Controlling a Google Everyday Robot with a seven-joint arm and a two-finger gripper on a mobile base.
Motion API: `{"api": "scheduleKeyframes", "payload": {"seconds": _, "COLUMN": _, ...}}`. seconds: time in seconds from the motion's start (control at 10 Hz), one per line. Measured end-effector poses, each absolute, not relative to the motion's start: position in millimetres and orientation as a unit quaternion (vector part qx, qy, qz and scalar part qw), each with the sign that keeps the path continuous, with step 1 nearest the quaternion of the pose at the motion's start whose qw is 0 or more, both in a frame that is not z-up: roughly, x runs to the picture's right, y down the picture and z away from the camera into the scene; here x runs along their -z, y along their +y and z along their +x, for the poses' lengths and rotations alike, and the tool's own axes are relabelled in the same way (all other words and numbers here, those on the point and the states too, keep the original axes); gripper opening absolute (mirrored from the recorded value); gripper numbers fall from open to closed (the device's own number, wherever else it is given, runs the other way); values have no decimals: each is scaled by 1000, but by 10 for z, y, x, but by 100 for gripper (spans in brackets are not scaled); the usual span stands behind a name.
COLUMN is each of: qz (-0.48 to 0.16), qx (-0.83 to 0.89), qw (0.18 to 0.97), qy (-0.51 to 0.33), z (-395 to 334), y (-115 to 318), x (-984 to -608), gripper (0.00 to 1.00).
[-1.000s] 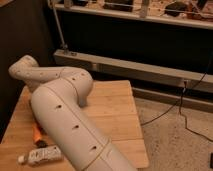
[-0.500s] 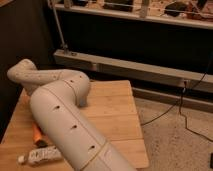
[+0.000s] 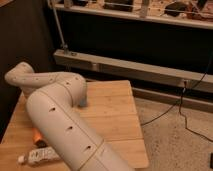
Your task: Push the eraser across the table
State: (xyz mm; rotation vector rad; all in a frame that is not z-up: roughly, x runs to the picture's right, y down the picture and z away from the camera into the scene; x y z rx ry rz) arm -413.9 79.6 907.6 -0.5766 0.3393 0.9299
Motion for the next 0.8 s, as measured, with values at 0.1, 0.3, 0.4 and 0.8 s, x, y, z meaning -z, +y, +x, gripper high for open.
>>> {"api": "scheduleKeyframes", "payload": {"seconds": 0.1, "qz": -267, "qx": -439, "qw": 843, "qy": 161, "z": -4142, "y": 781, "x": -9101, "gripper": 0}}
{"api": "scheduleKeyframes", "payload": {"seconds": 0.3, "qz": -254, "qx": -438, "qw": 847, "qy": 163, "z": -4142, "y": 758, "x": -9144, "gripper": 0}}
{"api": "scheduleKeyframes", "payload": {"seconds": 0.4, "qz": -246, "qx": -438, "qw": 849, "qy": 165, "z": -4133, "y": 765, "x": -9174, "gripper": 0}}
{"api": "scheduleKeyframes", "payload": {"seconds": 0.8, "qz": -257, "qx": -433, "qw": 847, "qy": 170, "z": -4209, "y": 915, "x": -9166, "gripper": 0}}
